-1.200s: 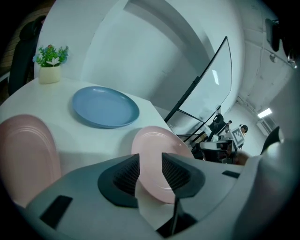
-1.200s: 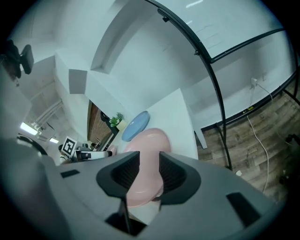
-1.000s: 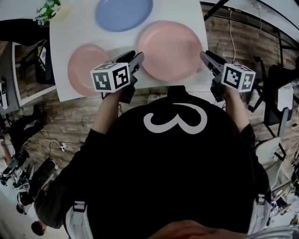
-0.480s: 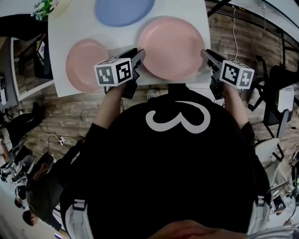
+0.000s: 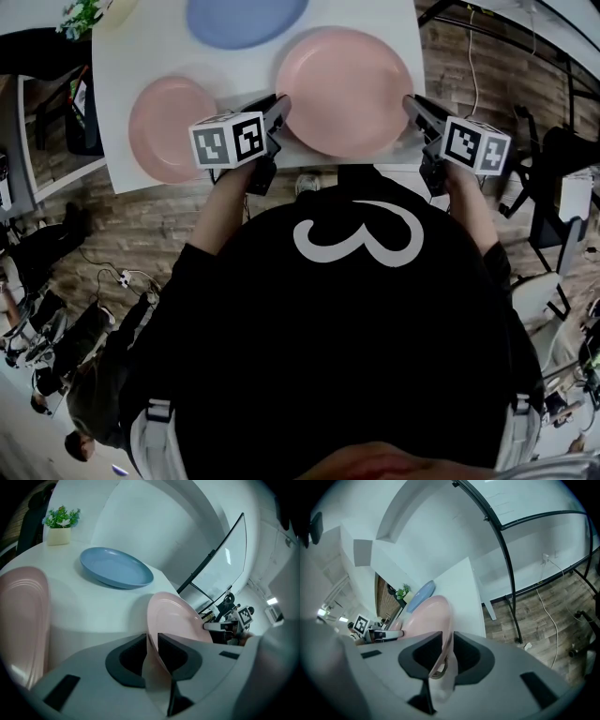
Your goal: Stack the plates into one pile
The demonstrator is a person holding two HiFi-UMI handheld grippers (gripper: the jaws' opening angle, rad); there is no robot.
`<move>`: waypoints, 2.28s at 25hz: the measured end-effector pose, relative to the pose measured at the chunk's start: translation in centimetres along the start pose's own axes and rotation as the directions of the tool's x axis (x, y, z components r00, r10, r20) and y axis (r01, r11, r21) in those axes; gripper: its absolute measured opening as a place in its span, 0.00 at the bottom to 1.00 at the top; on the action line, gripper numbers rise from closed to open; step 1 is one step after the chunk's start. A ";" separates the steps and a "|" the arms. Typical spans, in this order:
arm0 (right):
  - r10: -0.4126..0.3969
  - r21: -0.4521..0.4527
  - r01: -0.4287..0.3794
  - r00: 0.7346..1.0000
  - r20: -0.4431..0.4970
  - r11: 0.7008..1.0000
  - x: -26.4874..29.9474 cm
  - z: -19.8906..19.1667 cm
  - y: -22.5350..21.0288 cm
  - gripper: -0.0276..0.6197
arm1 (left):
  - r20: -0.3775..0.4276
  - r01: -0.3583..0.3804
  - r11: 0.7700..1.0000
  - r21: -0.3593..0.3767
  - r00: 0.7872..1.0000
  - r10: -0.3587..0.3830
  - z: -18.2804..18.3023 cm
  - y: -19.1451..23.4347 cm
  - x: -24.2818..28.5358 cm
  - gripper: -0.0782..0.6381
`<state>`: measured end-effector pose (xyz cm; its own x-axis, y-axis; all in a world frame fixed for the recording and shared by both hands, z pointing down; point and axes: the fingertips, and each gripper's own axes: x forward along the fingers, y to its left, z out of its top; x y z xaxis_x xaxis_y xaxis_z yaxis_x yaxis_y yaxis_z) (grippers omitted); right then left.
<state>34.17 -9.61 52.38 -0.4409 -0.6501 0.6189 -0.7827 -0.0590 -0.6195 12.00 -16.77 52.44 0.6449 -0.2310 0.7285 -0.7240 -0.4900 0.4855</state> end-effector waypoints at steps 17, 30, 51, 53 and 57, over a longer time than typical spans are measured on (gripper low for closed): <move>-0.025 -0.010 0.025 1.000 -0.016 1.000 1.4 -0.4 0.6 0.15 | 0.007 -0.024 1.000 -0.019 1.000 0.024 -0.1 1.1 -0.3 0.21; -0.017 -0.037 0.018 1.000 0.011 0.999 1.2 0.3 2.4 0.14 | 0.078 -0.033 0.999 -0.025 0.996 0.035 0.5 0.8 -3.0 0.20; 0.057 -0.112 -0.052 0.997 0.043 0.992 3.5 -1.2 11.6 0.13 | 0.201 -0.072 0.996 -0.049 0.976 0.081 -0.4 4.9 -12.5 0.20; 0.063 -0.122 -0.058 0.997 0.045 0.991 3.7 -1.6 12.8 0.13 | 0.208 -0.073 0.996 -0.054 0.975 0.083 -0.8 5.6 -13.6 0.20; 0.069 -0.138 -0.063 0.997 0.045 0.989 3.9 -2.5 14.9 0.13 | 0.225 -0.071 0.996 -0.059 0.971 0.082 -1.5 6.4 -15.6 0.20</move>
<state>19.72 -11.16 46.79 -0.4738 -0.6860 0.5521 -0.8066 0.0865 -0.5847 -3.07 -15.08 44.94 0.6217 -0.4535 0.6387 -0.7809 -0.4222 0.4604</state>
